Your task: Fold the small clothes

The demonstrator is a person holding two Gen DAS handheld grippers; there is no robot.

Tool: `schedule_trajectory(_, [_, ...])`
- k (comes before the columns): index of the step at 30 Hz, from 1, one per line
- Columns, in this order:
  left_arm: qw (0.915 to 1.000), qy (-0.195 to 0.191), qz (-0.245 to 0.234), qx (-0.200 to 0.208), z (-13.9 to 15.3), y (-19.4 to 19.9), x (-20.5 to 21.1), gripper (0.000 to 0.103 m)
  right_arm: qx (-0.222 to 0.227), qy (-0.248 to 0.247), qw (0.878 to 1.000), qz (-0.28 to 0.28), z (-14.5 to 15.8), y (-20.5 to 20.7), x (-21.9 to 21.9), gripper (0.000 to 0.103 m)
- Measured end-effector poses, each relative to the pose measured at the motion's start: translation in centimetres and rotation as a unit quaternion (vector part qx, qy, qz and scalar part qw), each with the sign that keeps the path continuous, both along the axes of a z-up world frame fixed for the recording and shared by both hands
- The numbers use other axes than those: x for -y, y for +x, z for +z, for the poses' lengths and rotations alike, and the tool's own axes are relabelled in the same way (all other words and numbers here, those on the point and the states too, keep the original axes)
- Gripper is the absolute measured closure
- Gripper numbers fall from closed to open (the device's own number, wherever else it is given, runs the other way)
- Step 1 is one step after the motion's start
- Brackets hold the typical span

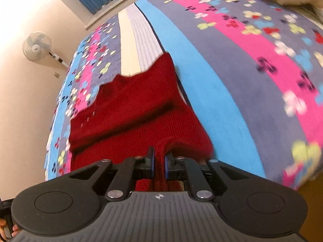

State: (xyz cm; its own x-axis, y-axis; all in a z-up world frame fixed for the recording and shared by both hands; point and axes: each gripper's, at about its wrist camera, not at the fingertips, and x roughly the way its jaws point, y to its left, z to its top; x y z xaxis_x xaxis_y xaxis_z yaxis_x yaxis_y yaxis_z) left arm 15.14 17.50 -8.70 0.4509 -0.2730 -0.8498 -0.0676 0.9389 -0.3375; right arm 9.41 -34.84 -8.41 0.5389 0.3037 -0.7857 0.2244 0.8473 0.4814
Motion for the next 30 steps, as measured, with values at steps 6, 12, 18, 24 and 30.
schedule_trajectory(6, [0.9971, 0.022, 0.069, 0.022, -1.2, 15.9, -1.6, 0.095, -0.033, -0.015, 0.999, -0.012, -1.8, 17.3, 0.1, 0.094])
schedule_trajectory(12, [0.9801, 0.036, 0.192, 0.034, -2.0, 25.0, -5.8, 0.030, -0.028, 0.000, 0.988, -0.152, -6.5, 29.5, 3.1, 0.040])
schedule_trajectory(18, [0.9868, 0.062, 0.146, 0.032, -3.7, 21.9, -4.8, 0.013, 0.041, -0.004, 0.991, -0.123, -7.3, 24.1, 4.4, 0.022])
schedule_trajectory(24, [0.9875, 0.128, 0.082, 0.044, -4.7, 20.1, -1.0, 0.011, 0.008, -0.021, 0.995, -0.093, -10.8, 18.8, 2.2, 0.022])
schedule_trajectory(30, [0.9774, 0.197, 0.027, 0.072, -4.3, 23.7, 2.8, 0.000, 0.045, -0.096, 0.993, -0.054, -9.7, 19.9, -1.2, 0.022])
